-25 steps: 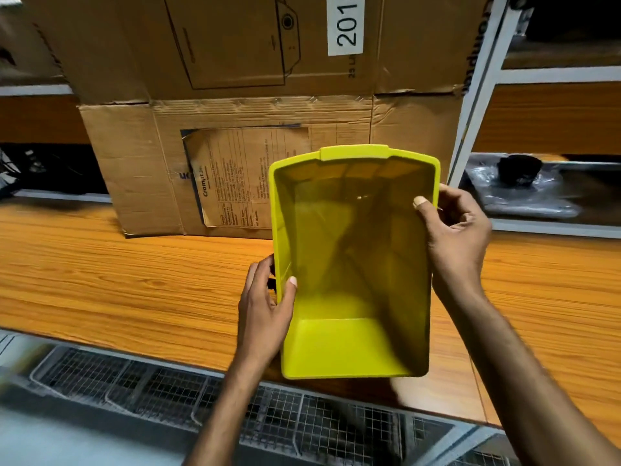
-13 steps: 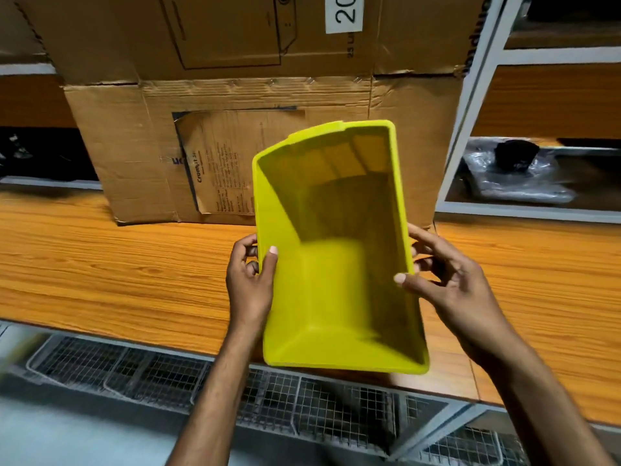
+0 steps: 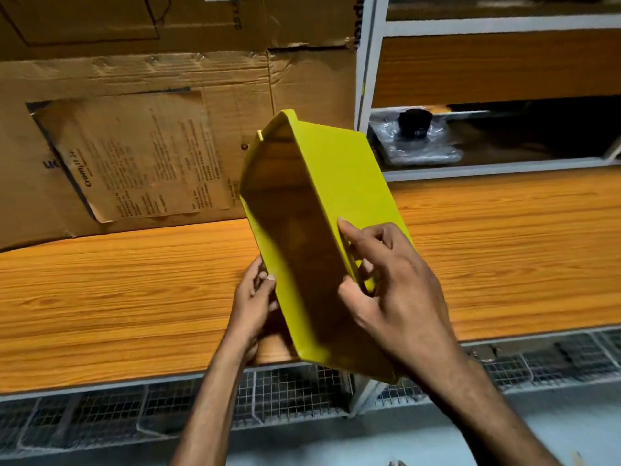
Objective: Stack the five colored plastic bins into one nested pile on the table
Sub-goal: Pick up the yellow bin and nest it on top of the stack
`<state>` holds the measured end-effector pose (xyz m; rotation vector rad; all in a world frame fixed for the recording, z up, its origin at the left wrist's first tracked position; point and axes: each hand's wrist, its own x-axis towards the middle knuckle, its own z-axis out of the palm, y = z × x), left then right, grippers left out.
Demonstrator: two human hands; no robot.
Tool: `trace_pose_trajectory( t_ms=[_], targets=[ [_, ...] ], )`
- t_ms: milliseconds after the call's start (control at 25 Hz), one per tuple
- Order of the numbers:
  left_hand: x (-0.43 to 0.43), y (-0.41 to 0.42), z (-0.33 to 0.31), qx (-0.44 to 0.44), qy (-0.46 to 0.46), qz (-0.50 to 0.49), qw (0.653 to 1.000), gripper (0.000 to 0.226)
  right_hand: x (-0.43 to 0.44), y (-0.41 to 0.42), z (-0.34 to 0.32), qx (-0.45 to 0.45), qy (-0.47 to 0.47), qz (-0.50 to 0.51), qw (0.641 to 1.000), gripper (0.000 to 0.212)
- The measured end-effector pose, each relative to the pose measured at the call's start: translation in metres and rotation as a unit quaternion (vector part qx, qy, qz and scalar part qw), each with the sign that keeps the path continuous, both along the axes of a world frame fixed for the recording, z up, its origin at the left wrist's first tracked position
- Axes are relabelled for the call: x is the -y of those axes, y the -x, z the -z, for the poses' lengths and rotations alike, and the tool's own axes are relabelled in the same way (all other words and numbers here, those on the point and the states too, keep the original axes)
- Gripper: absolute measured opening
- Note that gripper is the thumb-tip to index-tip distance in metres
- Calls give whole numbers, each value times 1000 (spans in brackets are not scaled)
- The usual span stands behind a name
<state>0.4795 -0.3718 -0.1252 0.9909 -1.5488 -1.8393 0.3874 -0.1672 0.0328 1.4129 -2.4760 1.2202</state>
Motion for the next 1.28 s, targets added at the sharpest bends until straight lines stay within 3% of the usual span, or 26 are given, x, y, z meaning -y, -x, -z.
trace_pose_trajectory(
  t_ms=[160, 320, 440, 640, 760, 960, 1080, 1280],
  targets=[
    [-38, 23, -29, -18, 19, 52, 998, 40, -55, 47, 6, 107, 92, 61, 988, 65],
    [-95, 60, -67, -35, -4, 139, 990, 30, -140, 99, 16, 289, 195, 97, 932, 66],
    [-153, 101, -85, -29, -26, 209, 977, 28, -226, 139, 31, 354, 217, 127, 901, 66],
    [-278, 180, -99, -11, -24, 298, 954, 43, -386, 185, 53, 428, 201, 171, 864, 63],
    [-359, 227, -98, -7, -2, 361, 933, 49, -471, 199, 60, 415, 219, 242, 849, 66],
    [-488, 312, -86, -36, 95, 432, 896, 58, -586, 212, 74, 312, 226, 397, 833, 67],
    [-562, 356, -74, -44, 121, 455, 881, 58, -643, 221, 91, 269, 251, 480, 796, 69],
    [-662, 447, -42, -18, 112, 498, 860, 54, -726, 260, 115, 273, 266, 554, 740, 70]
  ],
)
